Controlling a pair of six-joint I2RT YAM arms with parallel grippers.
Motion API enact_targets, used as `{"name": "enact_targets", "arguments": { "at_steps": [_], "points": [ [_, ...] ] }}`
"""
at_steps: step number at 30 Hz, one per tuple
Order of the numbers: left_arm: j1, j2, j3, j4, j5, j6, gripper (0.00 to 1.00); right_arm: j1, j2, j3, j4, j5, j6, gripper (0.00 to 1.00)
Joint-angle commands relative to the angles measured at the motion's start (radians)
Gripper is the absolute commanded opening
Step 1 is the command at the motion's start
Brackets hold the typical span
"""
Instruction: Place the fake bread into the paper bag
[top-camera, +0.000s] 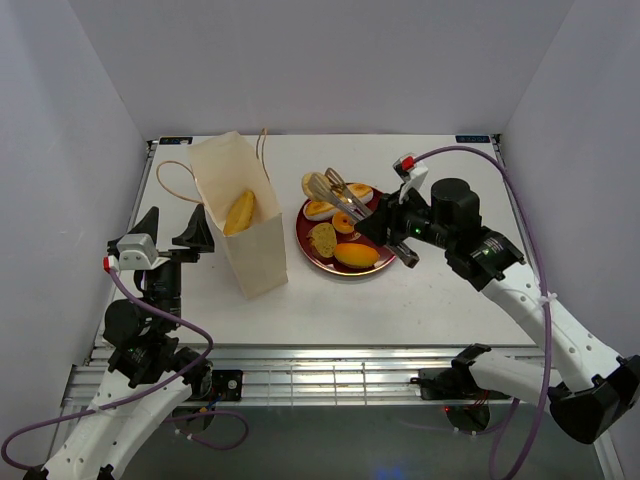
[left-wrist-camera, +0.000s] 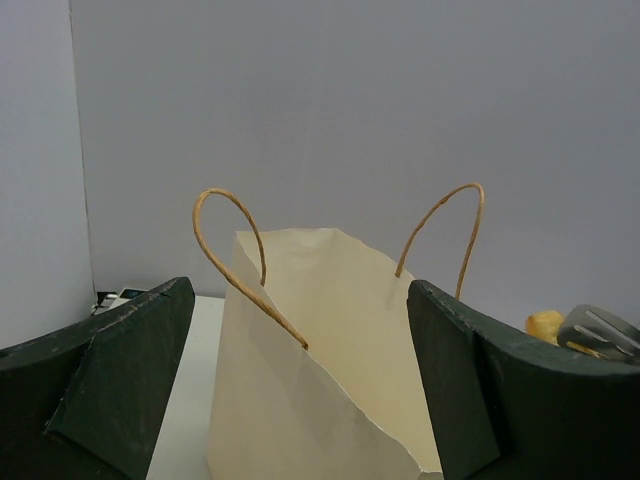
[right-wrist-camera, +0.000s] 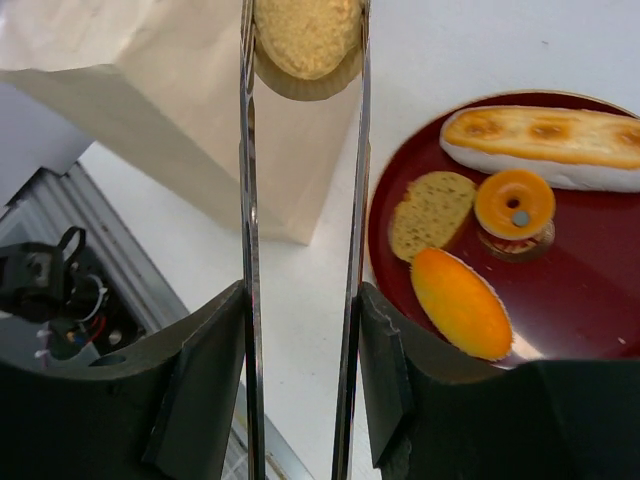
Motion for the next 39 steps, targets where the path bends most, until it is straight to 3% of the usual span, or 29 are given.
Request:
{"name": "enact_targets", "arguments": {
  "at_steps": [1,14,33,35,36,39],
  "points": [
    [-0.005,0.003,-0.001,-0.003,-0.002,0.006,0.98,0.058,-0.049,0.057,0.130,-0.102,-0.024,0.50],
    [-0.007,0.003,-0.004,0.001,-0.009,0.012,0.98,0.292,-0.018,0.143,0.148,-0.083,-0.090,0.50],
    [-0.020,-0.012,-0.004,0.001,-0.012,0.017,0.98,0.309,0.218,0.280,0.171,-0.011,-0.138,0.52],
    [-0.022,-0.012,-0.004,0.001,-0.012,0.018,0.98,0.309,0.238,0.294,0.170,-0.011,-0.139,0.57],
    [-0.022,-0.012,-0.004,0.001,-0.012,0.018,0.98,0.309,0.243,0.298,0.168,-0.011,-0.141,0.65],
    [-0.023,-0.012,-0.005,0.003,-0.012,0.020,0.98,0.309,0.255,0.309,0.163,-0.005,-0.145,0.72]
  ]
}}
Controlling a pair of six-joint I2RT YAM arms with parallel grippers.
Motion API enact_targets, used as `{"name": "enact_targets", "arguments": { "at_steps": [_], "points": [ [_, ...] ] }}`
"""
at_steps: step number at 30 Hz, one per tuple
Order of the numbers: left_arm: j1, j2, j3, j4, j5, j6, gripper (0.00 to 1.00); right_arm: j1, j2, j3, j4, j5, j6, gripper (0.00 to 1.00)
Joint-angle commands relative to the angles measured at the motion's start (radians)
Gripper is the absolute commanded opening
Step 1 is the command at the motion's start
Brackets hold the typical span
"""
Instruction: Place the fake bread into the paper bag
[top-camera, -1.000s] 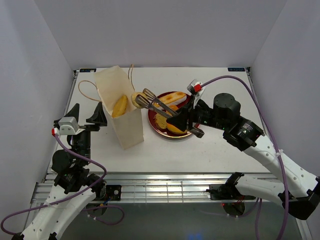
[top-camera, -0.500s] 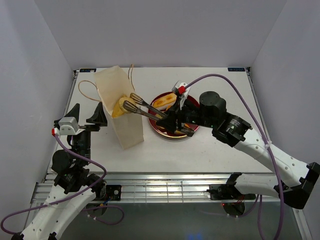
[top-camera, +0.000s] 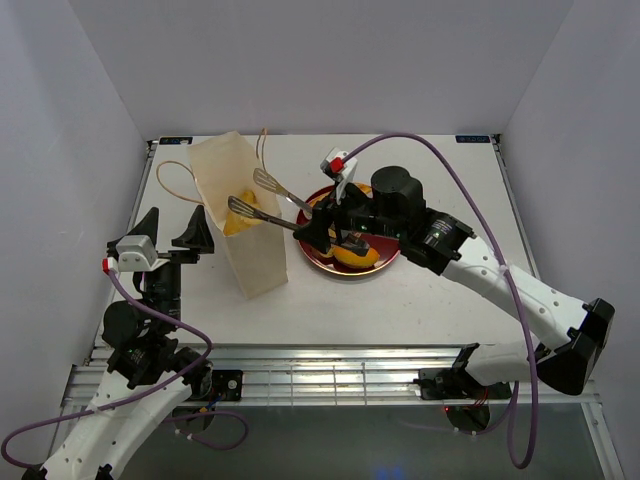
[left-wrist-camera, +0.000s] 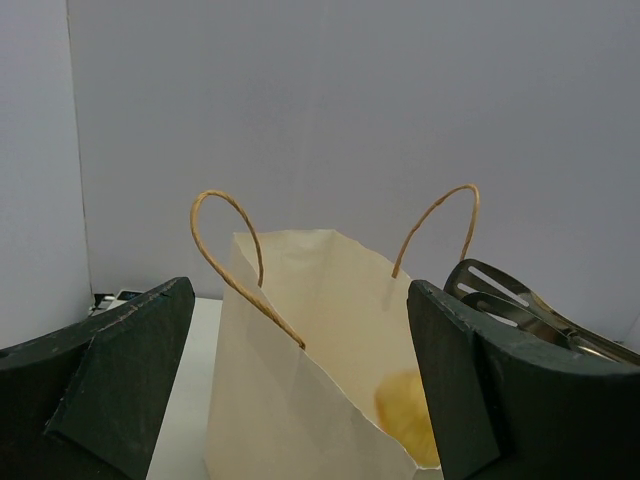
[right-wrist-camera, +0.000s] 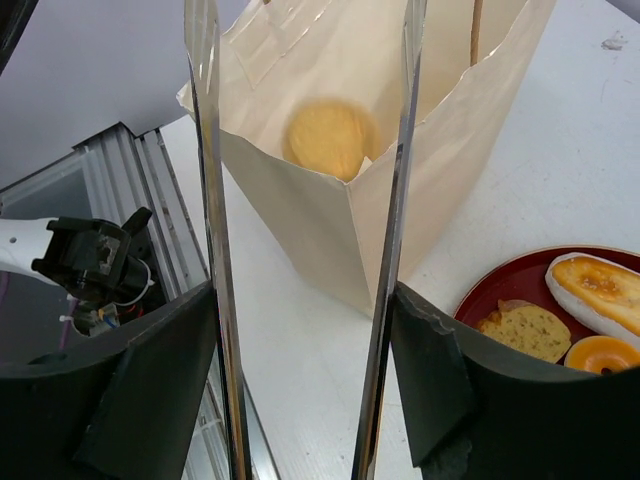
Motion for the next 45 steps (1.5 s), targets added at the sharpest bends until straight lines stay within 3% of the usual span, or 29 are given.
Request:
{"name": "enact_targets", "arguments": {
  "at_steps": [1,10,22,34,45],
  "points": [
    [-0.009,-0.004,-0.004,0.002,-0.002,0.011,0.98,0.005,0.002,0.061,0.059,0.010,-0.019,0.73],
    [-0.011,-0.002,-0.005,0.004,-0.002,0.009,0.98,0.004,-0.027,0.063,0.043,0.033,-0.026,0.71],
    [-0.012,0.001,-0.007,0.005,-0.004,0.014,0.98,0.005,-0.199,-0.049,0.111,0.071,-0.003,0.68],
    [-0.012,0.010,-0.008,0.005,0.001,0.011,0.98,0.002,-0.386,-0.258,0.169,0.494,0.108,0.67],
    [-0.012,0.007,-0.007,0.005,0.011,0.002,0.98,-0.033,-0.444,-0.402,0.200,0.633,0.168,0.69]
  ]
}}
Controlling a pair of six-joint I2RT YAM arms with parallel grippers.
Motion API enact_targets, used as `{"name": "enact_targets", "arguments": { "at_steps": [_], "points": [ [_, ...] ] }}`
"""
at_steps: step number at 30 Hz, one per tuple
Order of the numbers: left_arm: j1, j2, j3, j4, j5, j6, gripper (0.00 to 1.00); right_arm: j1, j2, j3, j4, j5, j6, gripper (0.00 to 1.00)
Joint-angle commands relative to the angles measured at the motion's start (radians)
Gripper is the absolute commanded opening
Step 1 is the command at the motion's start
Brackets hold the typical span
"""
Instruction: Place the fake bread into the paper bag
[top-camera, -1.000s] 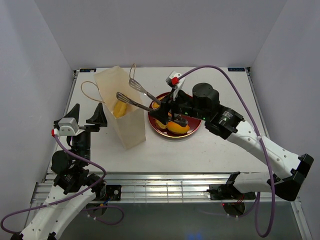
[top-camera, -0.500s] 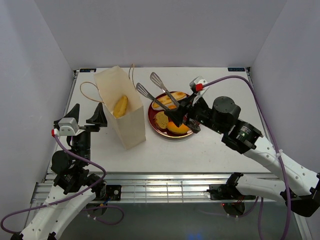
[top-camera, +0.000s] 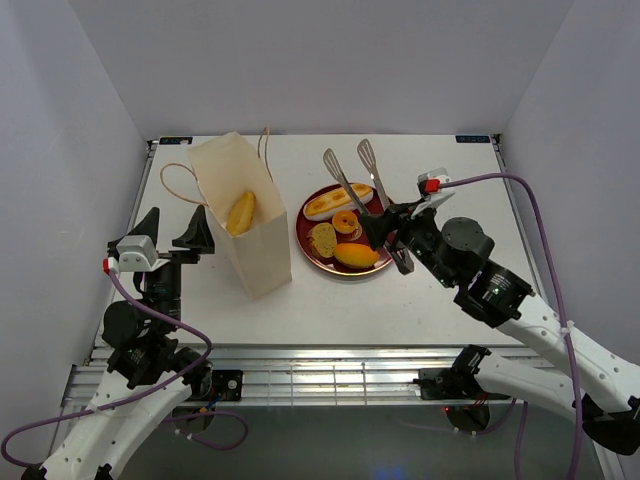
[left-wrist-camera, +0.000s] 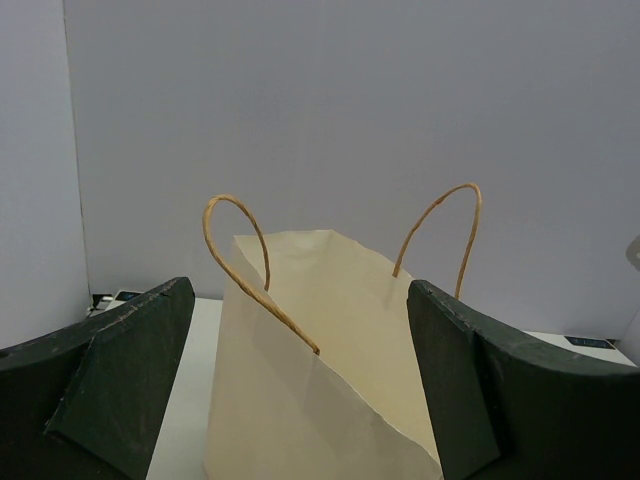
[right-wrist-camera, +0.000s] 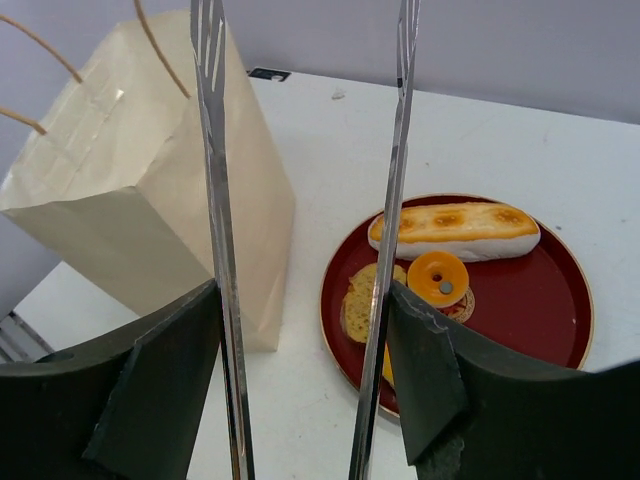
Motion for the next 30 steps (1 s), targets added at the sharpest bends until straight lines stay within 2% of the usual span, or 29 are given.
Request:
{"name": "enact_targets", "arguments": {
  "at_steps": [1,9,18,24,30],
  "points": [
    [-0.007,0.006,-0.006,0.004,0.012,0.001,0.98,-0.045,0.026,-0.039,0.067,0.064,0.051,0.70],
    [-0.013,-0.006,-0.005,0.005,0.013,0.001,0.98,-0.280,0.133,-0.122,0.136,-0.136,0.198,0.70],
    [-0.024,-0.016,-0.002,0.001,0.026,-0.008,0.98,-0.486,0.280,-0.139,0.136,-0.370,0.342,0.70],
    [-0.031,-0.027,0.000,-0.001,0.026,-0.007,0.98,-0.599,0.417,-0.148,0.173,-0.516,0.410,0.70],
    [-0.036,-0.032,-0.002,-0.001,0.028,-0.007,0.98,-0.644,0.553,-0.146,0.239,-0.628,0.470,0.69]
  ]
}}
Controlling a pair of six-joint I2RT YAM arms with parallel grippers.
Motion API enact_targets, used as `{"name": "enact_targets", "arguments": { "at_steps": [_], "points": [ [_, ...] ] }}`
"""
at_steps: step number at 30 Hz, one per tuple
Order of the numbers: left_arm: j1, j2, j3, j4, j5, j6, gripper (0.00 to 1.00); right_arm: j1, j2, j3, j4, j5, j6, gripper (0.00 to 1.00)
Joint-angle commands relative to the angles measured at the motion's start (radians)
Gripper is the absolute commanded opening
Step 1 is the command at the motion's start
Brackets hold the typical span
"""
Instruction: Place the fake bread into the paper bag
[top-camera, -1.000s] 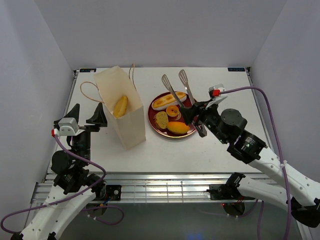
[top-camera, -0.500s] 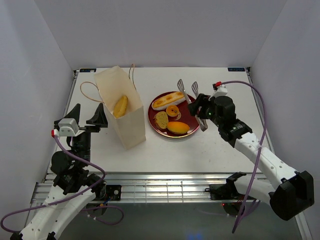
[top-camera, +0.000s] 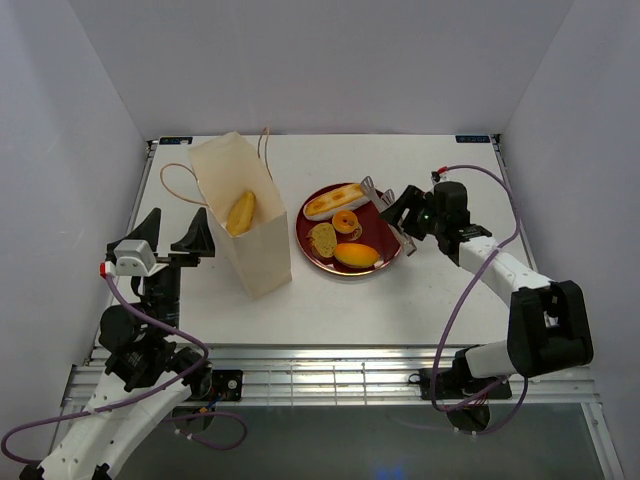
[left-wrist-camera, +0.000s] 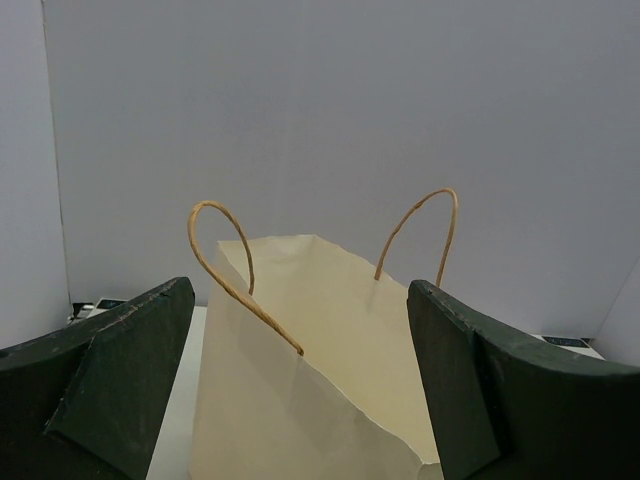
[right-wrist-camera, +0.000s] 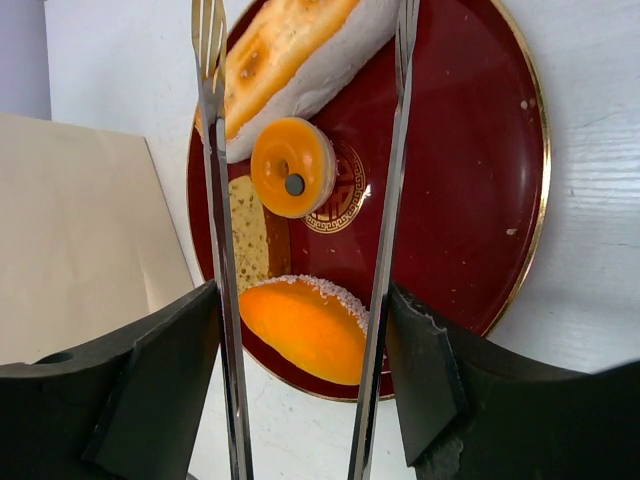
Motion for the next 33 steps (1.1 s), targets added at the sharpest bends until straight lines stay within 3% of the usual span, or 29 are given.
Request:
{"name": "enact_targets", "arguments": {
  "at_steps": [1,18,25,33],
  "points": [
    [-0.011,-0.009,-0.002,-0.001,0.015,-0.002,0.98,-0.013,0.052,-0.007,0.111,-0.116,0.057,0.69],
    [-0.031,-0.017,-0.003,0.001,0.013,0.006,0.98,-0.049,0.204,0.034,0.149,-0.153,0.071,0.69],
    [-0.034,-0.009,-0.005,0.001,0.018,0.011,0.98,-0.059,0.242,0.056,0.168,-0.179,0.071,0.74],
    [-0.034,-0.003,-0.006,0.002,0.018,0.015,0.98,-0.064,0.296,0.087,0.198,-0.228,0.083,0.69]
  ]
}}
